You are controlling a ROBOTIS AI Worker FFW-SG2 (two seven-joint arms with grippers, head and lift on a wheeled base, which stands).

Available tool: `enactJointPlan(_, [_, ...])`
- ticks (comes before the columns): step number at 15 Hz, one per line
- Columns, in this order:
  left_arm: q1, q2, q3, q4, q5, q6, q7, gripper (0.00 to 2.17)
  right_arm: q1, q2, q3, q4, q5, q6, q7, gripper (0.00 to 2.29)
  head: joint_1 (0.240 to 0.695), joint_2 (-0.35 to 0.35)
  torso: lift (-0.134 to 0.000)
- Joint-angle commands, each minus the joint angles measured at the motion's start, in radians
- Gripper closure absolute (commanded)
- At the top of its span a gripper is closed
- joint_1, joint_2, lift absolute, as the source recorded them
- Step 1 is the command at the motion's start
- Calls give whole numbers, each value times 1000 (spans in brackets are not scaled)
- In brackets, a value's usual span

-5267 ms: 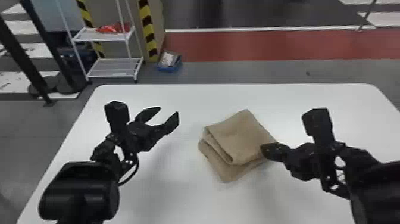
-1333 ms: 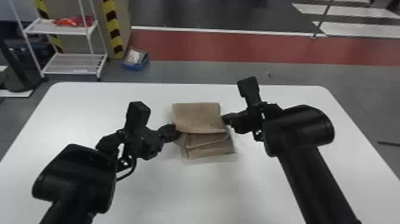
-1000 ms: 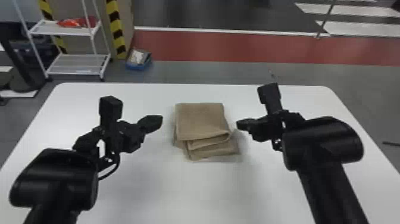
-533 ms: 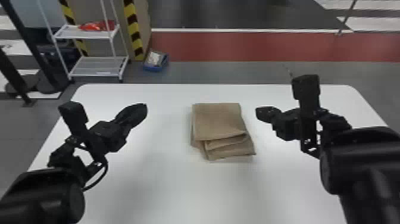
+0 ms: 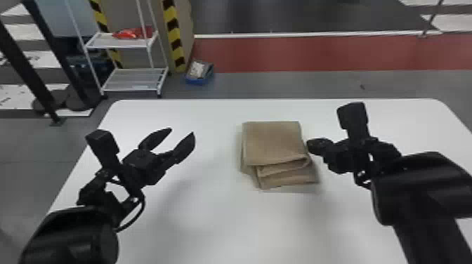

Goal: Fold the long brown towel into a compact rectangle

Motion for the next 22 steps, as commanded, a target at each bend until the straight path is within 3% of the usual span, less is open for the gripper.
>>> enactJointPlan(1, [0, -1, -1, 6, 0, 0, 0, 26, -18, 0, 7, 64, 1, -41, -1, 1946, 695, 51, -123])
enactJointPlan(5, [3, 0, -3, 4, 2, 0, -2, 26, 54, 1, 4, -129, -26, 5, -1, 1946, 695, 52, -123])
enactJointPlan(8, [6, -3, -6, 1, 0, 0, -3, 26, 36, 27, 42, -136, -19, -1, -4, 1946, 695, 60, -123])
enactJointPlan(10, [8, -1, -7, 3, 0, 0, -3, 26, -9, 38, 81, -100, 0, 2, -16, 1946, 695, 79, -123])
enactJointPlan(12, [8, 0, -9, 6, 0, 0, -3, 26, -72, 41, 104, 35, 18, 2, -31, 1946, 695, 94, -123])
enactJointPlan(17, [-1, 2, -17, 32, 0, -15, -6, 26, -105, 40, 96, 193, 18, -65, -82, 1946, 695, 90, -123])
enactJointPlan(20, [-6, 0, -29, 38, 0, -25, -5, 26, -96, 38, 85, 196, 12, -105, -82, 1946, 695, 84, -123])
enactJointPlan(22, [-3, 2, -26, 35, 0, -25, -3, 26, -38, 38, 73, 84, -19, -139, -82, 1946, 695, 79, -123])
